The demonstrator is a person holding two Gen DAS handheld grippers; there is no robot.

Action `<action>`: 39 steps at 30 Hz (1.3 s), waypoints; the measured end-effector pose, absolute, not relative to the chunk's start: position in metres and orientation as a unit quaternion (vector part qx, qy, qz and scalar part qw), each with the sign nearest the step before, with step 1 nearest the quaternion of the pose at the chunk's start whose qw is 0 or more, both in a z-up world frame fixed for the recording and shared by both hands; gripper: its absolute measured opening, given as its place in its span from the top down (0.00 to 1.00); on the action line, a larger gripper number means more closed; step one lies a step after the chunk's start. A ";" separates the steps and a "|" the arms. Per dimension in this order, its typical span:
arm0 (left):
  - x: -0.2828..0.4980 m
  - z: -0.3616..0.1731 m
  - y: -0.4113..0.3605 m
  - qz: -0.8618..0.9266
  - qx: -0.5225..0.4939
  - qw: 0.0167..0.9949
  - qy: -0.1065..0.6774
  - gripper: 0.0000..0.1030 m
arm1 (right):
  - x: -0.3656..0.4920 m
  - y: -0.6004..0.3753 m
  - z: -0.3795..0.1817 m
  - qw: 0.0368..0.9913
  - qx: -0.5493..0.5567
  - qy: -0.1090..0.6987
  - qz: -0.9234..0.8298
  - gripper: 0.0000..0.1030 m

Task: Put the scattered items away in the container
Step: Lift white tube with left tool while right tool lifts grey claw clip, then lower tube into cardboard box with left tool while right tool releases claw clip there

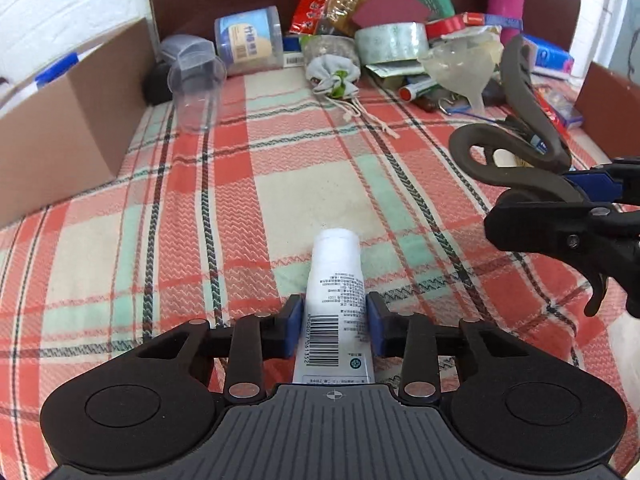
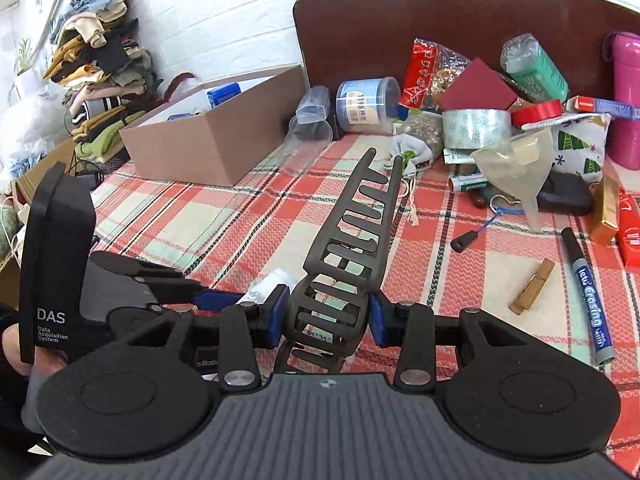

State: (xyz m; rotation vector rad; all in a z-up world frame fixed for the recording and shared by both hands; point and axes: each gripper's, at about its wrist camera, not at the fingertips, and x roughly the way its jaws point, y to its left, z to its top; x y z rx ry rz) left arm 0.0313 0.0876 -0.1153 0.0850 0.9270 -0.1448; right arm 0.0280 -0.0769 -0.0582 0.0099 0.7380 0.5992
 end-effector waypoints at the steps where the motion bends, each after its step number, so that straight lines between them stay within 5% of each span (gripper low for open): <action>1: 0.031 -0.114 0.089 -0.068 0.036 0.891 0.447 0.70 | 0.028 -0.077 -0.059 0.889 0.004 0.355 0.291 0.56; 24: -0.002 0.018 0.210 0.042 -0.063 0.947 0.313 0.70 | 0.052 0.037 0.020 0.842 -0.083 0.280 0.454 0.56; 39: 0.072 0.107 0.315 0.117 -0.081 0.958 0.251 0.70 | 0.151 0.159 0.119 0.841 -0.127 0.247 0.465 0.56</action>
